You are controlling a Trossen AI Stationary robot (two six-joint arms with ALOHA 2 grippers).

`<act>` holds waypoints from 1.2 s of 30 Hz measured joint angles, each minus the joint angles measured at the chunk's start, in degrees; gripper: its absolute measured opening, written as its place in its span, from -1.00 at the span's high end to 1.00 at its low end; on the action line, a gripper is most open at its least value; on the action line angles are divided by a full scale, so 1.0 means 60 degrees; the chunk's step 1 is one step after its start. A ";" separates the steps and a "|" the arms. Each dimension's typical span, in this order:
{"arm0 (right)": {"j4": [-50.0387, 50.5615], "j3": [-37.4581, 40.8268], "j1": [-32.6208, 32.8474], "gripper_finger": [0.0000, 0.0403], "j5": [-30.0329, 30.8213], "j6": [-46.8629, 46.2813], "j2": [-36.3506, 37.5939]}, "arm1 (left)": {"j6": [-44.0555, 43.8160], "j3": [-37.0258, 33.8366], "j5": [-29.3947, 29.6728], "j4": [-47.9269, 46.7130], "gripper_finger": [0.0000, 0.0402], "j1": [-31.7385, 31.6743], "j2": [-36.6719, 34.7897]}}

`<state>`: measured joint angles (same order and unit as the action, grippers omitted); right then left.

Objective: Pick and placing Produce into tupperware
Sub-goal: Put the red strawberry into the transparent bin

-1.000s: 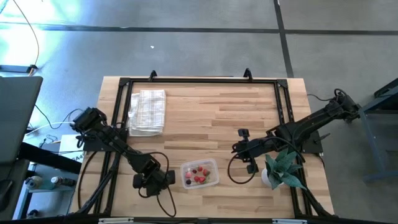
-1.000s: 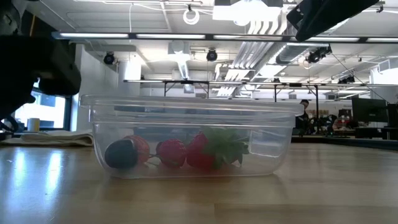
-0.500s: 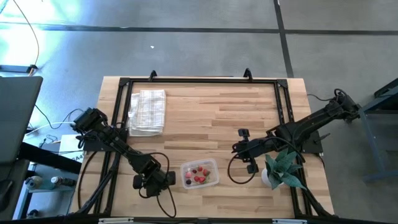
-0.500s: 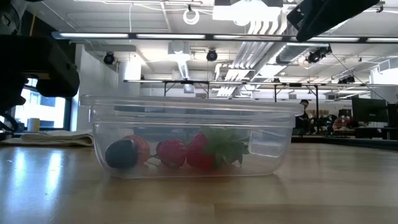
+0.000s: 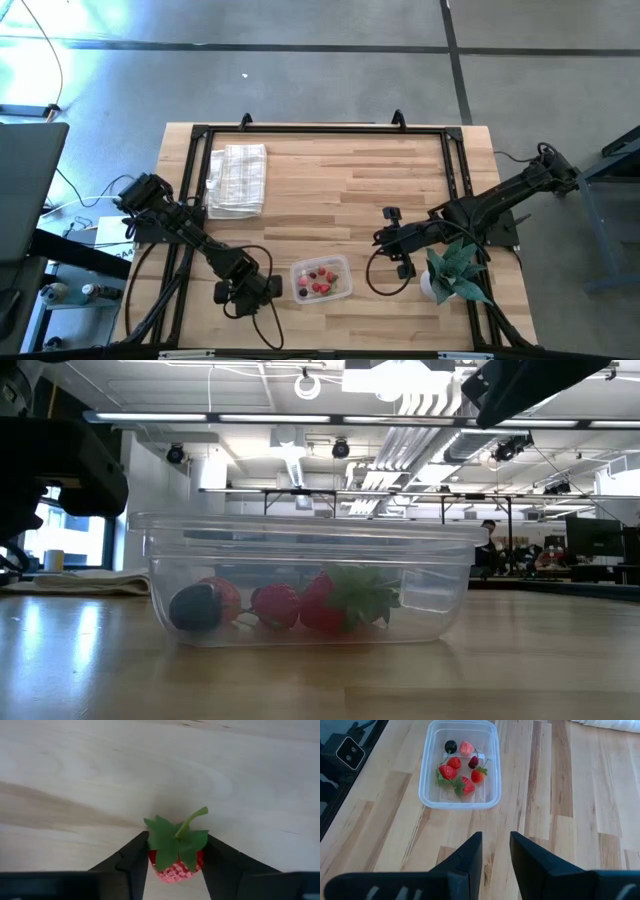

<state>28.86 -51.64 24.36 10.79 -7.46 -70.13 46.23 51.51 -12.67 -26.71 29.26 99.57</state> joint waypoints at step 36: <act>0.0000 0.0000 0.0000 0.55 0.0000 0.0002 -0.0002 | 0.1400 0.5846 0.1424 -0.2346 0.33 -0.2491 0.0082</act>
<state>28.86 -51.64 24.36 10.78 -7.45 -70.14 54.63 86.59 -4.13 -40.78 14.31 100.06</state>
